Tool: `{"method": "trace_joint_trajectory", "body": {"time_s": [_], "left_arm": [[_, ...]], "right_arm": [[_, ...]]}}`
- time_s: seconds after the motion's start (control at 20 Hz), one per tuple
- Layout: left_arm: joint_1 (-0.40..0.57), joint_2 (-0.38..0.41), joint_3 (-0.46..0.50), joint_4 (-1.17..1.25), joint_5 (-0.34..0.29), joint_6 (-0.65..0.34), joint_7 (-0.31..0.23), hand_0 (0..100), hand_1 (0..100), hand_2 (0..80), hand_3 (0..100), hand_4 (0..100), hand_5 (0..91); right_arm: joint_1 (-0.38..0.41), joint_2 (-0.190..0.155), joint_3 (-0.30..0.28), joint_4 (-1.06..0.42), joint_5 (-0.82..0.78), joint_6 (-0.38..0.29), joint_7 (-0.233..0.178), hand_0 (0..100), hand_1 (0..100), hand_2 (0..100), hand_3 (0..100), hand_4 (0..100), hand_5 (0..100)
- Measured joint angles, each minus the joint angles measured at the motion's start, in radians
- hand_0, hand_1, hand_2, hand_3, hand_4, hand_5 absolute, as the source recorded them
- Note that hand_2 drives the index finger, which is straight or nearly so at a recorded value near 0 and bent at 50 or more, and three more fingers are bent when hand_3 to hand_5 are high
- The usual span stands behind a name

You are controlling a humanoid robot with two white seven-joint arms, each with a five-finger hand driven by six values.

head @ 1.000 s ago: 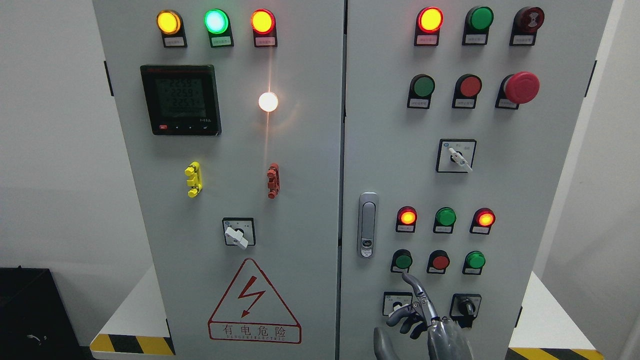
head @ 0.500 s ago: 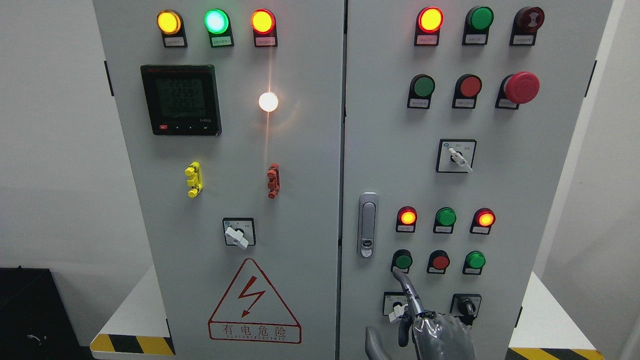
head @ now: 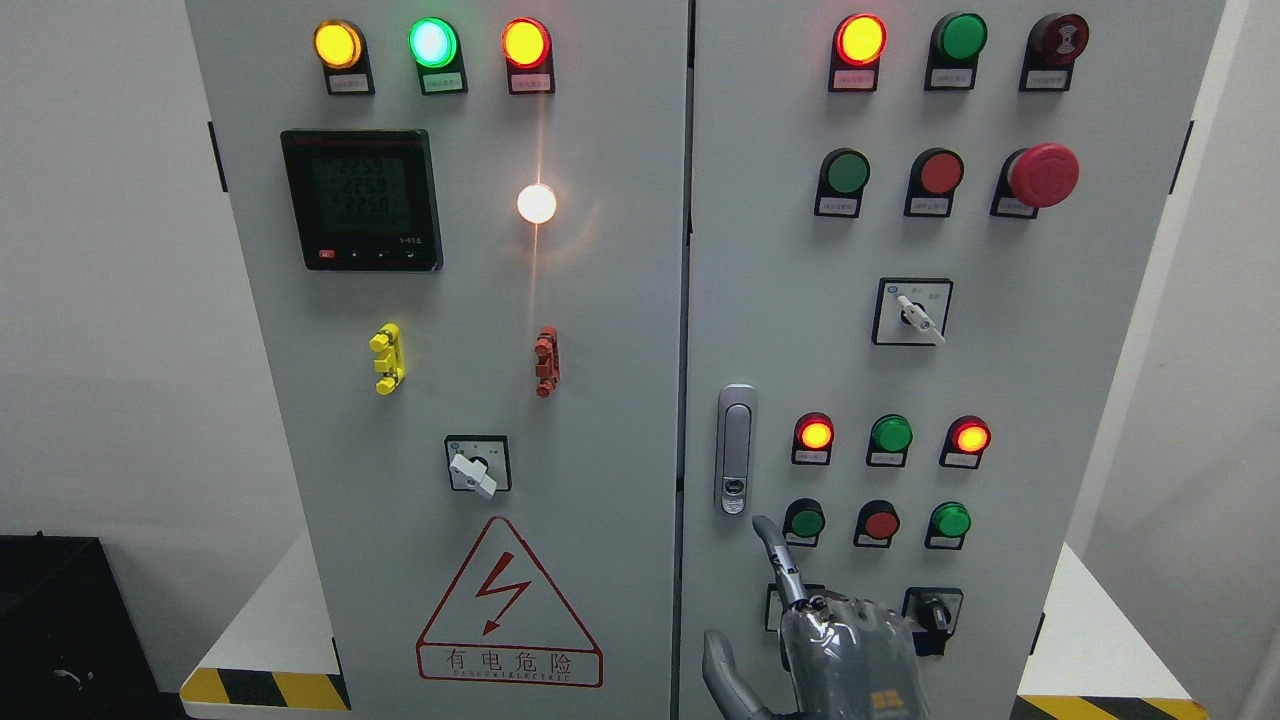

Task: Release door handle
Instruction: 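Close the right hand's fingers around the silver door handle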

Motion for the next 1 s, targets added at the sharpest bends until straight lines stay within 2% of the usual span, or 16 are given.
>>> {"method": "trace_joint_trajectory", "body": {"time_s": [0.25, 0.55, 1.0], "left_arm": [[0.000, 0.000, 0.000, 0.000, 0.000, 0.000, 0.000, 12, 56, 0.0, 0, 0, 0.0], [0.000, 0.000, 0.000, 0.000, 0.000, 0.000, 0.000, 12, 56, 0.0, 0, 0, 0.0], [0.000, 0.000, 0.000, 0.000, 0.000, 0.000, 0.000, 12, 56, 0.0, 0, 0, 0.0]], "right_arm": [[-0.026, 0.000, 0.015, 0.029, 0.050, 0.010, 0.000, 52, 23, 0, 94, 94, 94], [-0.070, 0.000, 0.024, 0.069, 0.077, 0.053, -0.004, 51, 23, 0, 95, 95, 96], [-0.122, 0.000, 0.031, 0.121, 0.116, 0.082, 0.001, 49, 23, 0, 95, 95, 96]]}}
